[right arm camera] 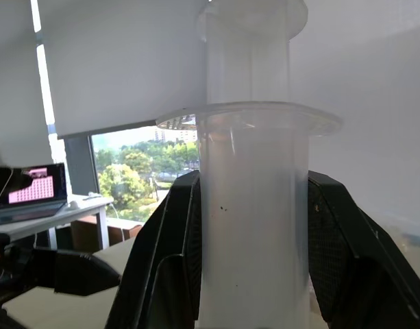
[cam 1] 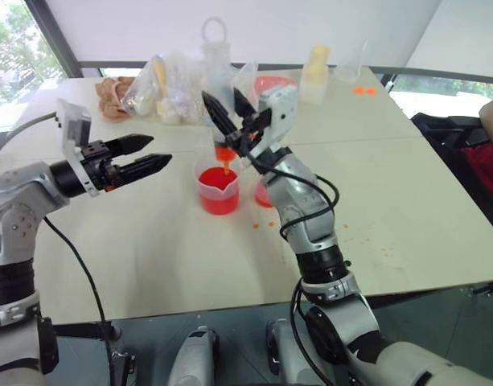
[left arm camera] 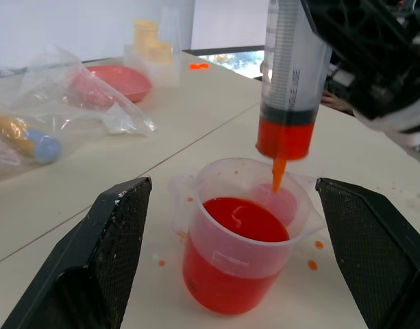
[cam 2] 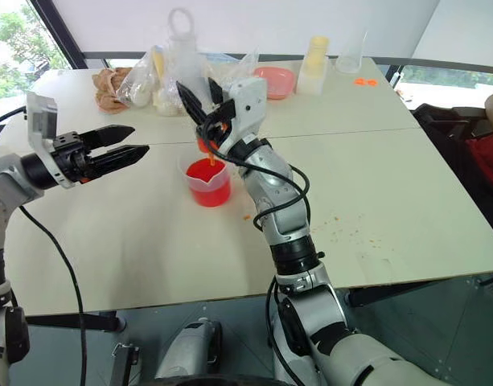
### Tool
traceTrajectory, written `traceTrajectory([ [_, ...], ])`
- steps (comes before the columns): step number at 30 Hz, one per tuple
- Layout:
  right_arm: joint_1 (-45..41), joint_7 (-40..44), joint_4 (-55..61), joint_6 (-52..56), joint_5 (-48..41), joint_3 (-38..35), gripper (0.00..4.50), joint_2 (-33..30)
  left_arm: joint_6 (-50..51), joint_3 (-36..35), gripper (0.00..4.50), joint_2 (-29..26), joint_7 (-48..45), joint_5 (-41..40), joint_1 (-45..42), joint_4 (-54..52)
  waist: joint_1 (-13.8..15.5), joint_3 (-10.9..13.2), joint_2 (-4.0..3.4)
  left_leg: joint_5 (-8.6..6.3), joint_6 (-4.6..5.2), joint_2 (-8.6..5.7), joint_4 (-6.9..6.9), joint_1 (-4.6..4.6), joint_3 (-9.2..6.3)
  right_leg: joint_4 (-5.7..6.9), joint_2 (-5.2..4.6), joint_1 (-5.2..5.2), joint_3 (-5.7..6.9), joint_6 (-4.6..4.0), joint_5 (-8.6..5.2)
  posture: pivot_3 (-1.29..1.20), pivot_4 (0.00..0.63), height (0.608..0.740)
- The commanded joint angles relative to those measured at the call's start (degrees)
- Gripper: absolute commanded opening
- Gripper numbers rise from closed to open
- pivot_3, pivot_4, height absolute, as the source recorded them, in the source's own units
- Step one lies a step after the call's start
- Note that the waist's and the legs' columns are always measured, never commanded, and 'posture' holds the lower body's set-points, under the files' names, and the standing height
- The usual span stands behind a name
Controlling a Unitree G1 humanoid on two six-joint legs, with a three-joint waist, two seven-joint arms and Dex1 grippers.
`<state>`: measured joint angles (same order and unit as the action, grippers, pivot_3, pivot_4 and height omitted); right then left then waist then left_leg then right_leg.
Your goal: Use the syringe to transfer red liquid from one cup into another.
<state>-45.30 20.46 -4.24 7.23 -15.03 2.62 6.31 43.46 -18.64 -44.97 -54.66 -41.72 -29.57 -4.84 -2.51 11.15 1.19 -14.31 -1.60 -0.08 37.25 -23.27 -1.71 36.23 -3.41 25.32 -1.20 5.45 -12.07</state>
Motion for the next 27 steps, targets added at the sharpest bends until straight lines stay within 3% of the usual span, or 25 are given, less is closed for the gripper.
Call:
traceTrajectory([
  [1, -1.83, -1.66, 6.13, 1.65, -2.09, -4.07, 1.42, -3.29, -1.6, 1.21, 4.03, 0.11, 0.01, 0.04, -2.84, -1.16, 0.17, 0.0, 0.0, 0.0, 0.0, 0.0, 0.0, 0.0, 0.0, 0.0, 0.0, 0.0, 0.0, 0.0, 0.0, 0.0, 0.15, 0.74],
  [5, 1.09, -3.03, 8.77, 2.68, -1.16, -5.51, 1.42, -7.42, -2.91, 5.17, 4.03, 1.86, -0.72, 1.16, -7.28, 0.65, 0.61, -0.01, 0.01, 0.0, -0.01, -0.08, 0.02, -0.02, 0.04, -0.04, -0.08, -0.03, 0.0, 0.0, 0.0, 0.0, 0.15, 0.74],
  [11, 4.89, -5.35, 10.22, 2.86, -0.14, -5.08, 1.42, -8.43, -7.04, 10.18, 4.03, 5.35, -2.34, 4.43, -16.38, 6.14, -0.08, 0.0, 0.0, 0.01, 0.0, -0.08, 0.0, -0.01, 0.05, -0.01, -0.02, 0.0, -0.04, 0.0, 0.0, 0.0, 0.15, 0.74],
  [18, 7.26, -5.8, 10.23, 1.7, 1.04, -3.57, 1.42, -8.18, -20.83, 14.5, 4.03, 14.89, -1.62, 13.09, -33.4, 23.16, 0.14, 0.0, 0.0, 0.01, 0.01, -0.09, 0.02, -0.03, 0.07, -0.04, 0.0, -0.01, -0.04, 0.01, 0.0, 0.0, 0.15, 0.74],
  [27, 10.17, -6.02, 10.06, -0.31, 3.44, -0.78, 1.42, -7.78, -36.59, 15.9, 4.03, 24.4, -2.43, 20.67, -46.27, 43.73, -0.06, 0.0, 0.01, 0.01, 0.01, -0.1, 0.02, -0.07, 0.08, -0.09, 0.0, 0.0, -0.04, 0.03, 0.0, 0.0, 0.15, 0.74],
])
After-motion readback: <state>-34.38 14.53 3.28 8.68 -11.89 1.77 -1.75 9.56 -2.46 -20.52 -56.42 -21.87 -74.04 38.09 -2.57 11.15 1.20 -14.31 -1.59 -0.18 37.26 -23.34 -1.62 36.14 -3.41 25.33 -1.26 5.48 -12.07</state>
